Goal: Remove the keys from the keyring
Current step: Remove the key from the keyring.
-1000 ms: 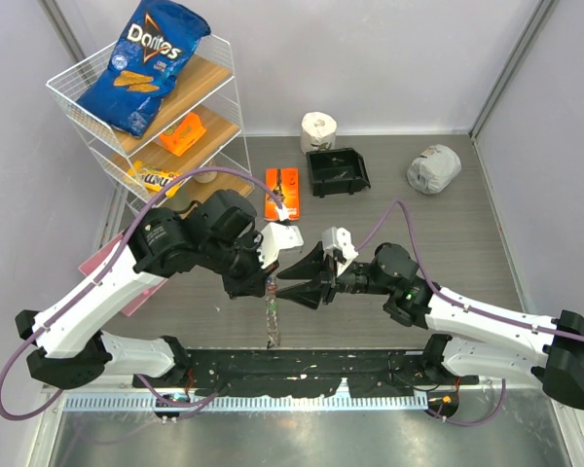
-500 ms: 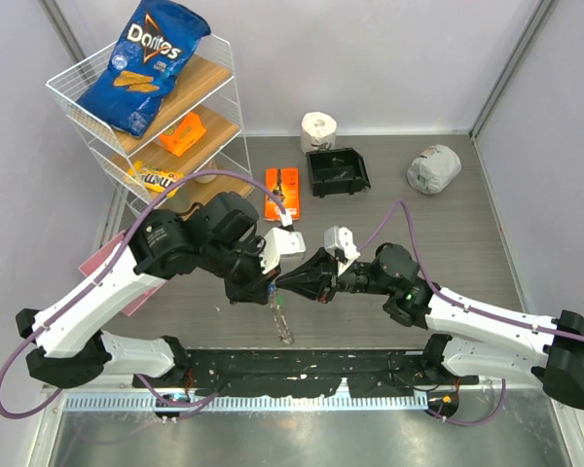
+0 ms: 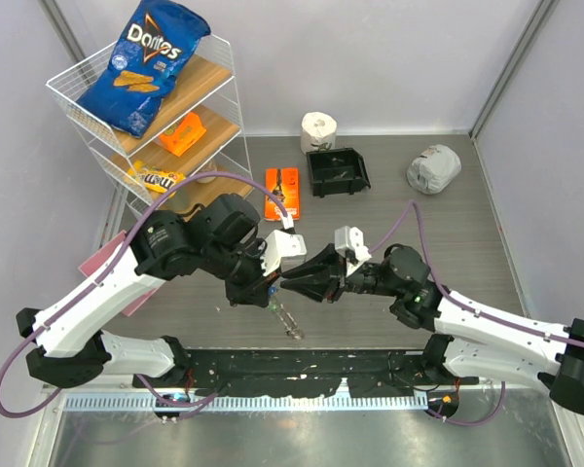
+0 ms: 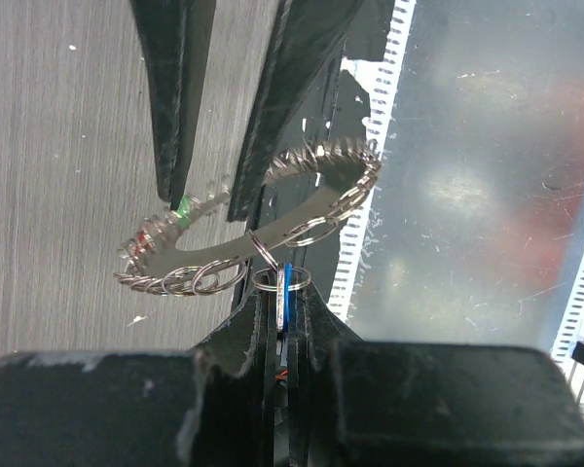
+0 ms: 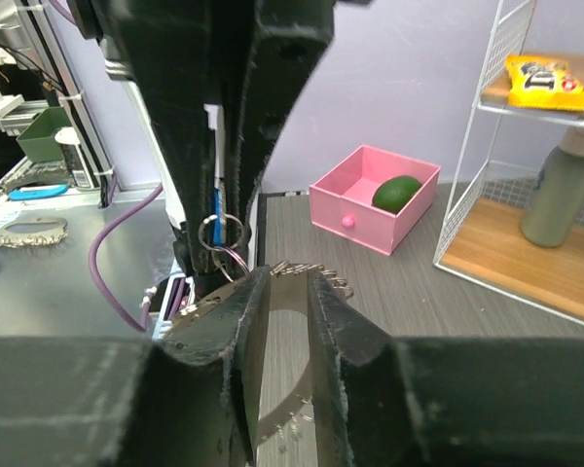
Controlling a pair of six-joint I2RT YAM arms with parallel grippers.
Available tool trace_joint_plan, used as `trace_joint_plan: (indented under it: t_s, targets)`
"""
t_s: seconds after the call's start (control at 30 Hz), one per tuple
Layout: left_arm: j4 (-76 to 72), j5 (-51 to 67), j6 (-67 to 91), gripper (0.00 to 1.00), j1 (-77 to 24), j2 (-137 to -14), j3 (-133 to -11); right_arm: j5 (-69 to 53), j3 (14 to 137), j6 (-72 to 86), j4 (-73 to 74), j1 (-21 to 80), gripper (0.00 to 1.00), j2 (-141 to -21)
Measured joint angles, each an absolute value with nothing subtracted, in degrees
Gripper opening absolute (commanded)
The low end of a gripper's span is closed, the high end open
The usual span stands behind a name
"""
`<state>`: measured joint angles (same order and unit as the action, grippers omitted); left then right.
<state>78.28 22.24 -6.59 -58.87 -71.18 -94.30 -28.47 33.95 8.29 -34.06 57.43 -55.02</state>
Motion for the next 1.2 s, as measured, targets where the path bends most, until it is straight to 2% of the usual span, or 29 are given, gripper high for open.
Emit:
trace_joint_plan:
  t_s: [0.27,0.63,1.2]
  targets:
    - [78.28,22.24,-6.37,0.00,-58.87,-71.26,-94.24,-28.47,33.58,7.42,-32.10,57.43,0.31,-48.58]
    - [78.28,24.12,-5.87,0.00,-58.87,-73.01,-94.24,-34.24,33.45,7.29,-29.85,57.87,0.11,-51.55]
    - [78.30,27.07,-4.91,0.00,-58.87,-73.38,-94.21,-35.92,35.38,7.22,-29.87,58.72,0.11,-55.92]
